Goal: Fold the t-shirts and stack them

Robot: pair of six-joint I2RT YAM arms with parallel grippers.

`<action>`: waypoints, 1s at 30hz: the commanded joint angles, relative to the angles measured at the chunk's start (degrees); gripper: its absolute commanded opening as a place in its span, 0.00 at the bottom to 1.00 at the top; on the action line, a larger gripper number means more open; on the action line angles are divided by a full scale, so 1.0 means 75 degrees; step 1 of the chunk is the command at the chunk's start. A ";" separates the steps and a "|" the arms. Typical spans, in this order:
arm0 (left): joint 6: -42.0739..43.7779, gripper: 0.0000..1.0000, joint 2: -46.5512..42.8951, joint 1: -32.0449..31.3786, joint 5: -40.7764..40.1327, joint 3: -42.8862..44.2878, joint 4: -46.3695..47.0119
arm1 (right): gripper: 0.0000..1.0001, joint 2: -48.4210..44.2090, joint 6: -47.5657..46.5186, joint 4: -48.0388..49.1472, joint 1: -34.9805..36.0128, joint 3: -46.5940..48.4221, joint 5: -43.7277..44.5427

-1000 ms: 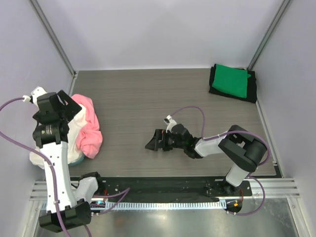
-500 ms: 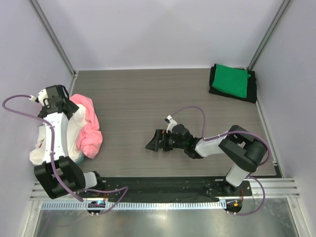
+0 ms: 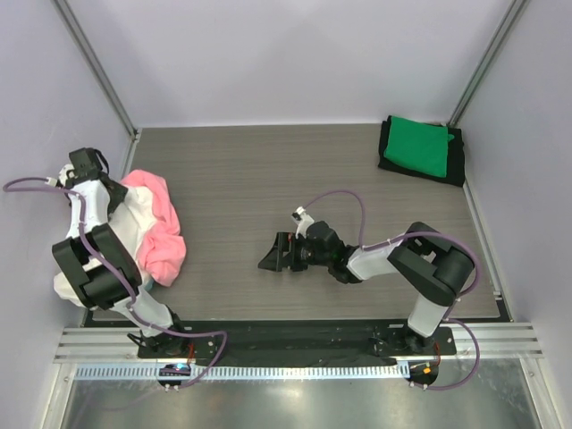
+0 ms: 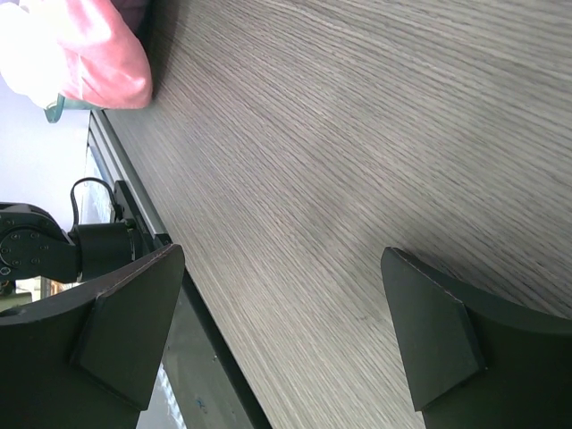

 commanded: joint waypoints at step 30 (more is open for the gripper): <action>0.0828 0.01 -0.1397 -0.8219 0.0524 0.5822 -0.1727 | 1.00 -0.7425 -0.0969 -0.5893 0.0025 -0.0465 0.3345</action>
